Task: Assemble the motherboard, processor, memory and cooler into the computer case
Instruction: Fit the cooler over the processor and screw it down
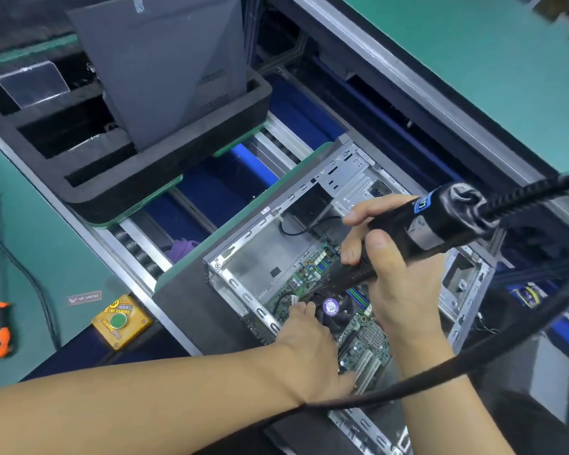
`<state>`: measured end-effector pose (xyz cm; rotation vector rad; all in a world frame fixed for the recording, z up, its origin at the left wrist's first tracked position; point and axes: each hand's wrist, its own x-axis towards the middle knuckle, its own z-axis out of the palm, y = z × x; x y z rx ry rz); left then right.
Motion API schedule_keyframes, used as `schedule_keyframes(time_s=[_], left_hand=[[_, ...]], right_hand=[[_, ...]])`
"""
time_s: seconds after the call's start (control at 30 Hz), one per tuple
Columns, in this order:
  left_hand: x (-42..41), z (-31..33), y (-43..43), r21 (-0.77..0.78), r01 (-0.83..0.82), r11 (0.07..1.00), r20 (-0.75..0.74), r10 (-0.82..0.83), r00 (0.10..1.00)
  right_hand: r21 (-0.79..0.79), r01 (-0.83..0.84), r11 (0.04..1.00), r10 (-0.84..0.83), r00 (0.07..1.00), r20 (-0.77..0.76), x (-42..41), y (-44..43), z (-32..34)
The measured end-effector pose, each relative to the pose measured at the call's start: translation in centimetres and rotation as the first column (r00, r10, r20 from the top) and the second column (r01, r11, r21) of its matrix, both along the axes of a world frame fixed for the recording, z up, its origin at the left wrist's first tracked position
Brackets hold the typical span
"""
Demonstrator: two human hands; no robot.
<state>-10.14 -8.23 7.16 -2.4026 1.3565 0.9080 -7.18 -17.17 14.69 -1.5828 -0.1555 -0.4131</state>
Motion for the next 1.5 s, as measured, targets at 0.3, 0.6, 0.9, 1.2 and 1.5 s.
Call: schedule_keyframes(time_s=[0.3, 0.6, 0.9, 1.2, 1.5], left_hand=[[0.0, 0.1, 0.0, -0.078, -0.02, 0.997, 0.014, 0.021, 1.0], [1.6, 0.6, -0.4, -0.194, -0.054, 0.979, 0.082, 0.071, 0.994], [2.8, -0.4, -0.2, -0.174, -0.06, 0.983, 0.003, 0.062, 0.998], [2.7, -1.0, -0.6, -0.103, -0.027, 0.994, 0.1, 0.038, 0.994], [4.6, -0.4, -0.2, -0.315, -0.024, 0.949, 0.124, 0.066, 0.99]], right_hand=[[0.131, 0.153, 0.979, -0.178, 0.962, 0.205, -1.5, -4.0, 4.6], [0.174, 0.262, 0.949, -0.29, 0.944, 0.16, -2.0, -4.9, 3.8], [0.182, 0.222, 0.958, -0.24, 0.967, 0.087, -0.2, -4.2, 1.7], [0.124, 0.239, 0.963, -0.243, 0.97, 0.014, 0.9, -4.3, -0.1], [0.117, 0.204, 0.972, -0.212, 0.975, 0.061, 0.6, -4.3, 0.5]])
